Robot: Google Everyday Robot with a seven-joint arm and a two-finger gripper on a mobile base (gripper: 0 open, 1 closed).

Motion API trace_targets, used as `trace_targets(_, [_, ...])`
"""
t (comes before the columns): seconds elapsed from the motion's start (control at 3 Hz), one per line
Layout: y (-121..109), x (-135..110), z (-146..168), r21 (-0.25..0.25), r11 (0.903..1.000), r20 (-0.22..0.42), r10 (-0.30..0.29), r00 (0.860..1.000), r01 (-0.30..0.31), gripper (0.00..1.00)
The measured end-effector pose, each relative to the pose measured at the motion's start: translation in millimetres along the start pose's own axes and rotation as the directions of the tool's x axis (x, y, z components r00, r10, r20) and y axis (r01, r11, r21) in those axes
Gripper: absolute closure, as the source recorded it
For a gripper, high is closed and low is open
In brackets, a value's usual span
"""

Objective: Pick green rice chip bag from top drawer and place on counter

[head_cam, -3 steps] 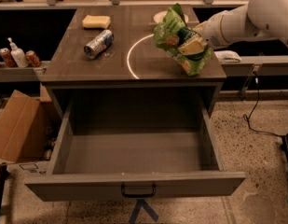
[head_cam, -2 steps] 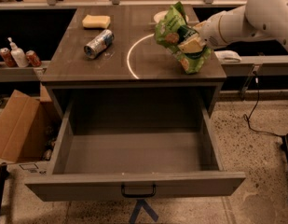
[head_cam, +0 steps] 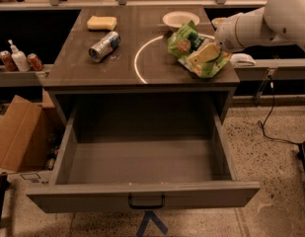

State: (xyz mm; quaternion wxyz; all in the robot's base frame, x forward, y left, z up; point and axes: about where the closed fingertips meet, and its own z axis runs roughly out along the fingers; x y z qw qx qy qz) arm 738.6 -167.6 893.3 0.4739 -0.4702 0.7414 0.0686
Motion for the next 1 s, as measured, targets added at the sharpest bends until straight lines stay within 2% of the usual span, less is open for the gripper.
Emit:
trace_targets(0.33, [0.1, -4.4, -13.6, 0.017, 0.9998, 0.025, -0.008, 1.000, 0.007, 0.00])
trace_targets(1.0, [6.0, -15.5, -68.5, 0.085, 0.9958, 0.101, -0.043, 0.994, 0.034, 0.00])
